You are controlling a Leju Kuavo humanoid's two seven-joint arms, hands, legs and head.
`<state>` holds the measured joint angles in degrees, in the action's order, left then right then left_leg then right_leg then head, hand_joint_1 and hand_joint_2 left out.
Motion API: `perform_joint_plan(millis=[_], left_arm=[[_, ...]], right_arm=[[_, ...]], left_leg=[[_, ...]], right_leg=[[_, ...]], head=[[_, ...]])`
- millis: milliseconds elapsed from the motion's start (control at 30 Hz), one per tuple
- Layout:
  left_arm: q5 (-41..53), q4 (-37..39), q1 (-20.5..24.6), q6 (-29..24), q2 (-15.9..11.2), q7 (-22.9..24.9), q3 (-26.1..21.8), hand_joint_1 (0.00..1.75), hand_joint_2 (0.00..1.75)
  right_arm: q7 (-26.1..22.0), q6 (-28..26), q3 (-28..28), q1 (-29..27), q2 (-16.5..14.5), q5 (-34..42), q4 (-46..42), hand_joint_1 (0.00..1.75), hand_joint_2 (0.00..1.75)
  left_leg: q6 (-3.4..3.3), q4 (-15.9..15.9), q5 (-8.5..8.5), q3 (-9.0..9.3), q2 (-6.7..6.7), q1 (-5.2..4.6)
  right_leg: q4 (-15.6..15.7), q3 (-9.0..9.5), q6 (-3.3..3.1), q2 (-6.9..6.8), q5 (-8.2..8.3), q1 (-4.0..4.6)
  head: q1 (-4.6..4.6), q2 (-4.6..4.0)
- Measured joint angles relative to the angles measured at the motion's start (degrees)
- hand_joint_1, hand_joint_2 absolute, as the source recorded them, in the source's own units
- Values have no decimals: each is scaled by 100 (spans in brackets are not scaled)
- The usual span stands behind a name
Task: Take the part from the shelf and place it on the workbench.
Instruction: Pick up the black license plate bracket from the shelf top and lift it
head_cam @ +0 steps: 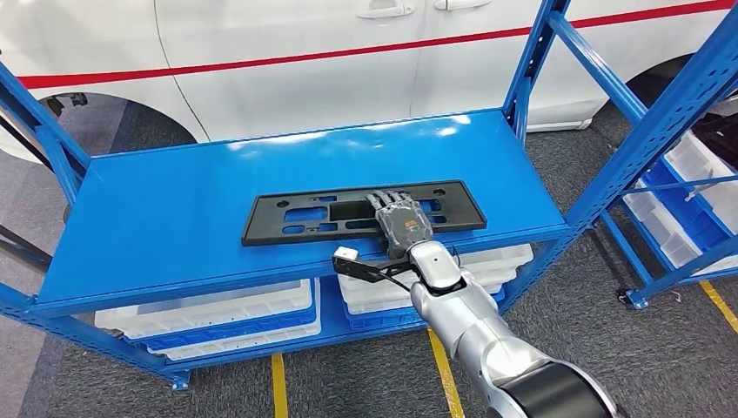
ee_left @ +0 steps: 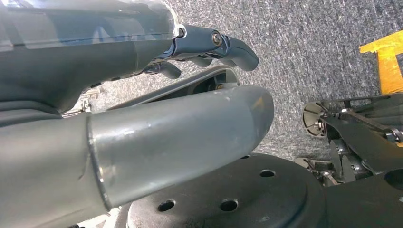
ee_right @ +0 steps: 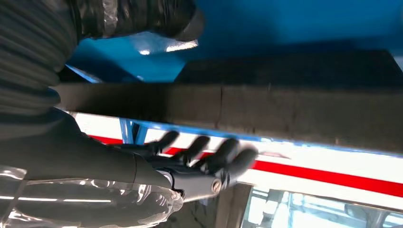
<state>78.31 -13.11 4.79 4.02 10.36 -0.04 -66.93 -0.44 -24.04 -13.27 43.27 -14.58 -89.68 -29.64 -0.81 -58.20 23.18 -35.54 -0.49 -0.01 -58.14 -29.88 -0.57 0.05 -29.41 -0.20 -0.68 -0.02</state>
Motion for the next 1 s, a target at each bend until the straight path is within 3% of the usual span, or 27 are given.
perform_joint_plan(millis=[333,467,1000], left_arm=[[-14,0,2,0,0,-24,0,0,0],[-26,0,2,0,0,-43,0,0,175],[-308,0,17,2,179,-192,-86,0,175]], right_arm=[[-74,19,3,-11,-1,40,7,175,175],[-81,17,4,-16,-2,48,7,175,175],[-22,-11,135,-20,5,55,13,175,175]], left_leg=[[0,1,0,-2,0,0],[0,2,0,-2,0,0],[0,1,0,-2,-1,0]], right_leg=[[0,1,0,0,0,2],[0,0,0,0,0,2],[0,1,0,0,0,0]], head=[[-1,1],[0,1],[-2,1]])
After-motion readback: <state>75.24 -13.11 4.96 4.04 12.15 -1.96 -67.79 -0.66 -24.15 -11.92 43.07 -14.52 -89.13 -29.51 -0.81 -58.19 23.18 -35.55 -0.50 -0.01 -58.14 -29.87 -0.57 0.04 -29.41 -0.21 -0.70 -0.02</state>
